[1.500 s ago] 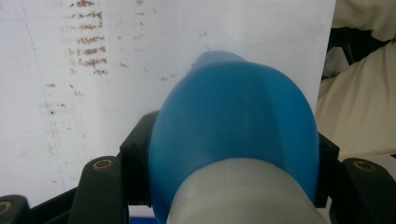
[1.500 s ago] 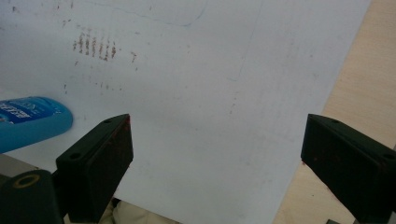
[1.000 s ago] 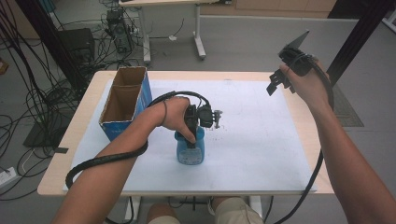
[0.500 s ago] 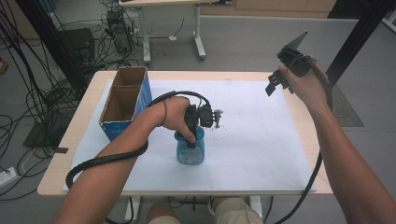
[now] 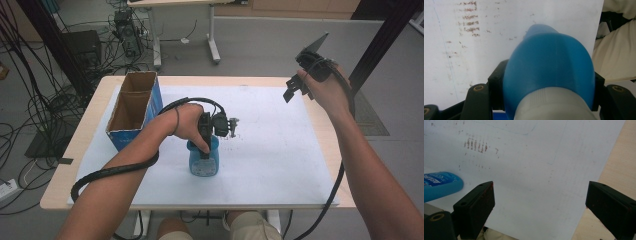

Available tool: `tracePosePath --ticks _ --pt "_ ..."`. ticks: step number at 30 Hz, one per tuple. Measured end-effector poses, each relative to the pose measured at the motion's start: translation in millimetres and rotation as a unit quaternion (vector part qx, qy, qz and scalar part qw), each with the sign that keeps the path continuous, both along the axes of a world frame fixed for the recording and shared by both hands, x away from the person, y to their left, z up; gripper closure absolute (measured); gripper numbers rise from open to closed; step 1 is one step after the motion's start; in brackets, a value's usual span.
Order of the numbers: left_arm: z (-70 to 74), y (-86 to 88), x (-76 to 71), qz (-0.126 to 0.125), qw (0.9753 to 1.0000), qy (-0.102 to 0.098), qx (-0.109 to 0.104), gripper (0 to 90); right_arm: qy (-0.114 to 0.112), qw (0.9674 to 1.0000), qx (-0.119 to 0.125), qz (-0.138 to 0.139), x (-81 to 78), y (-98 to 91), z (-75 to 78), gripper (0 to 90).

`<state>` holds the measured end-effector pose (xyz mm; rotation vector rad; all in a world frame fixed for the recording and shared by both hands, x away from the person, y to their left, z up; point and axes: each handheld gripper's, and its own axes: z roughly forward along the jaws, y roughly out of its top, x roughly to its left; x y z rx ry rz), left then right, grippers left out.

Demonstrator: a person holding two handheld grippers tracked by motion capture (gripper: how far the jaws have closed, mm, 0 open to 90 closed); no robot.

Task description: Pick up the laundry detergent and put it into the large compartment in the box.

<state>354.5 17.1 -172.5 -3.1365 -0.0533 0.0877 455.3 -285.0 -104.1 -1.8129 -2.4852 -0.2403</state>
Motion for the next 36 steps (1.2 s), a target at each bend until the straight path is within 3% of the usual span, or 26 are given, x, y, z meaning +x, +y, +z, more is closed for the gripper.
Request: tracePosePath --ticks 36 --pt "0.4 -2.0 0.8 0.002 1.0 0.0 0.005 38.0 -0.01 0.9999 -0.01 0.0 -3.2 3.2 0.3 8.4"
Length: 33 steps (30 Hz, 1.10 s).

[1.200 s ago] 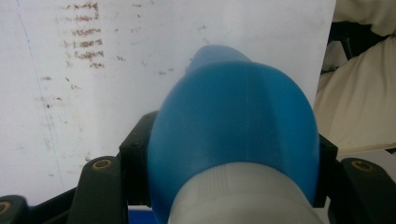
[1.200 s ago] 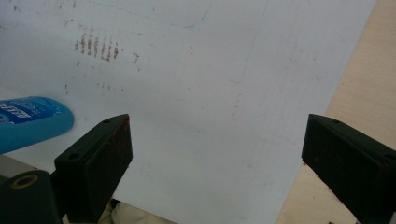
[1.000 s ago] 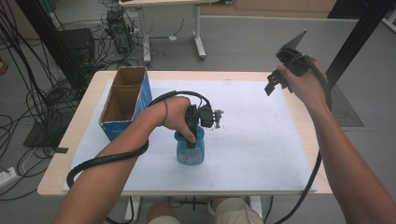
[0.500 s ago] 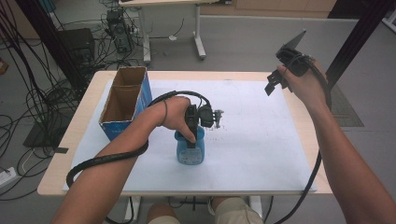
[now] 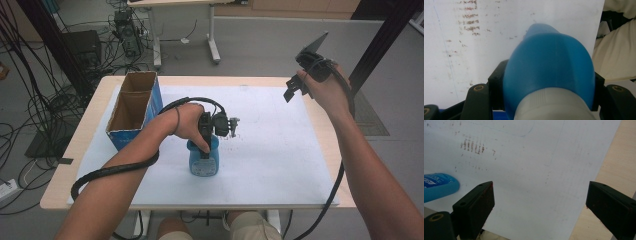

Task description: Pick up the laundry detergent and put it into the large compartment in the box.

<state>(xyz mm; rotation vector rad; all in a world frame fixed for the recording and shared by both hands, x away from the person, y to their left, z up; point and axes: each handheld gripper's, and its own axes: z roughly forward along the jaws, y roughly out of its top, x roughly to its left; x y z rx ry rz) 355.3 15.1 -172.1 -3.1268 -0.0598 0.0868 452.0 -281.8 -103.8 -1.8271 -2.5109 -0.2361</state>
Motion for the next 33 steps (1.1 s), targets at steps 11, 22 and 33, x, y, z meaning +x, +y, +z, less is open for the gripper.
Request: tracePosePath --ticks 11,22,33 --pt "0.1 -0.4 -0.3 0.001 1.0 0.0 0.001 37.9 -0.002 1.0 0.004 -0.002 -1.2 -1.7 0.4 8.4" --pt "0.2 -0.6 -1.3 0.003 1.0 -0.001 0.002 37.9 -0.004 1.0 0.004 -0.001 -2.2 -2.1 0.5 8.1" --pt "0.1 -2.3 -1.6 0.002 1.0 -0.001 0.005 37.9 -0.003 1.0 0.006 0.0 -2.5 -2.4 1.6 7.9"
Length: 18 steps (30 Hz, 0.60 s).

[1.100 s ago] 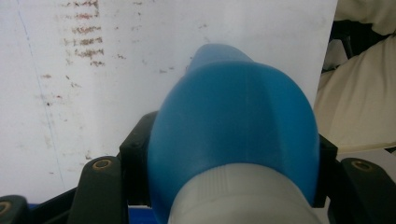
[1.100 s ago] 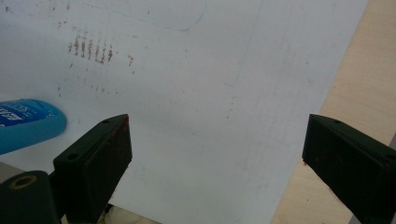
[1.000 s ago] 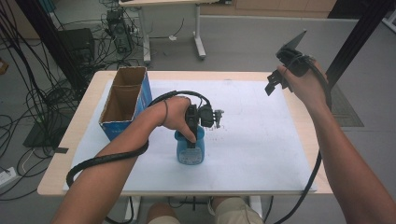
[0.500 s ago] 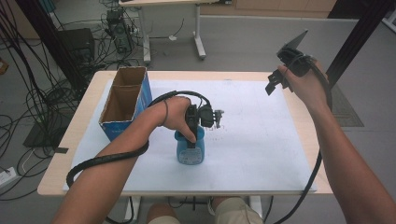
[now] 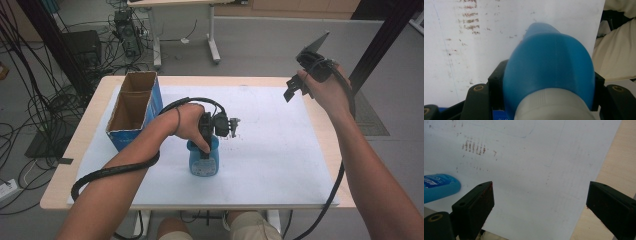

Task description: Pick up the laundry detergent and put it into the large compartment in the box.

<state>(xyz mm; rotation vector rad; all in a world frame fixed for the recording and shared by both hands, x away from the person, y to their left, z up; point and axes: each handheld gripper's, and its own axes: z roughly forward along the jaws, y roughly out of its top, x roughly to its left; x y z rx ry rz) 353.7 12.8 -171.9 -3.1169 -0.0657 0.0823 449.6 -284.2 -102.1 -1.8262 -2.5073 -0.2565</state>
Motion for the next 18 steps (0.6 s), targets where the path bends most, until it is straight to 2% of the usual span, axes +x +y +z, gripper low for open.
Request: tracePosePath --ticks 18 --pt "0.1 0.5 0.2 0.002 1.0 0.0 -0.001 37.9 0.001 1.0 0.001 -0.002 0.5 -2.0 -0.8 7.6"
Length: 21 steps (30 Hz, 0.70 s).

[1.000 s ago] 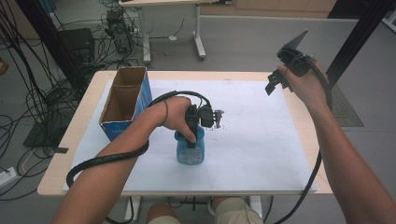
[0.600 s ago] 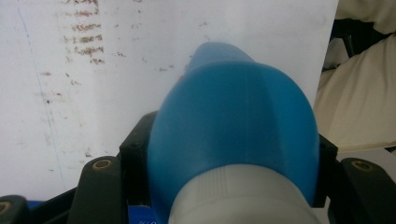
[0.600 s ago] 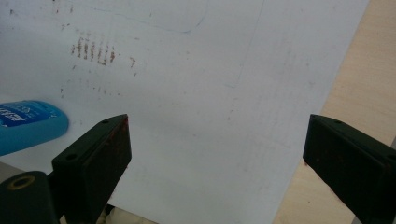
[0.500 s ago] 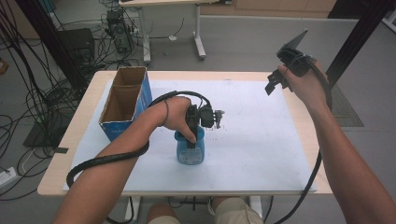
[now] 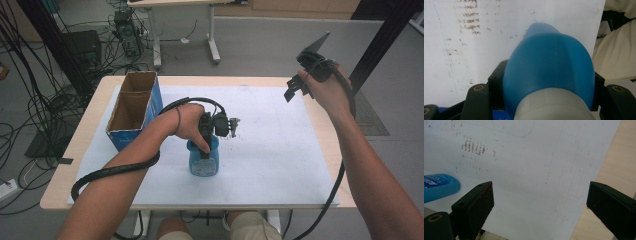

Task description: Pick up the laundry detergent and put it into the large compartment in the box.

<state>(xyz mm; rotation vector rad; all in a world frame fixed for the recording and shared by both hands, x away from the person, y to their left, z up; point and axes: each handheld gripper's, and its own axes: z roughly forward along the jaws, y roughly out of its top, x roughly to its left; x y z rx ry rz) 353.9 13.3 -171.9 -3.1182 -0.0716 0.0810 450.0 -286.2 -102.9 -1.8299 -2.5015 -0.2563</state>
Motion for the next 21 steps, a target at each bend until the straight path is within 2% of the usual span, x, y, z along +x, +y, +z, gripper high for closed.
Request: tracePosePath --ticks 7,11,19,21 --pt "3.4 1.3 -2.6 0.007 1.0 -0.003 -0.002 37.9 0.0 1.0 0.001 0.001 0.8 0.3 -2.0 7.7" --pt "13.7 1.6 -4.1 0.018 0.9998 -0.007 -0.002 37.9 0.003 1.0 0.002 0.002 2.3 1.2 -2.8 7.6" --pt "50.2 -1.1 -7.1 0.058 0.9981 -0.02 -0.001 37.9 0.005 1.0 0.002 0.006 1.8 1.9 -4.1 7.6" --pt "64.3 -2.1 -6.7 0.072 0.9972 -0.021 0.0 37.9 0.005 1.0 0.002 0.006 1.1 2.3 -4.9 7.6"
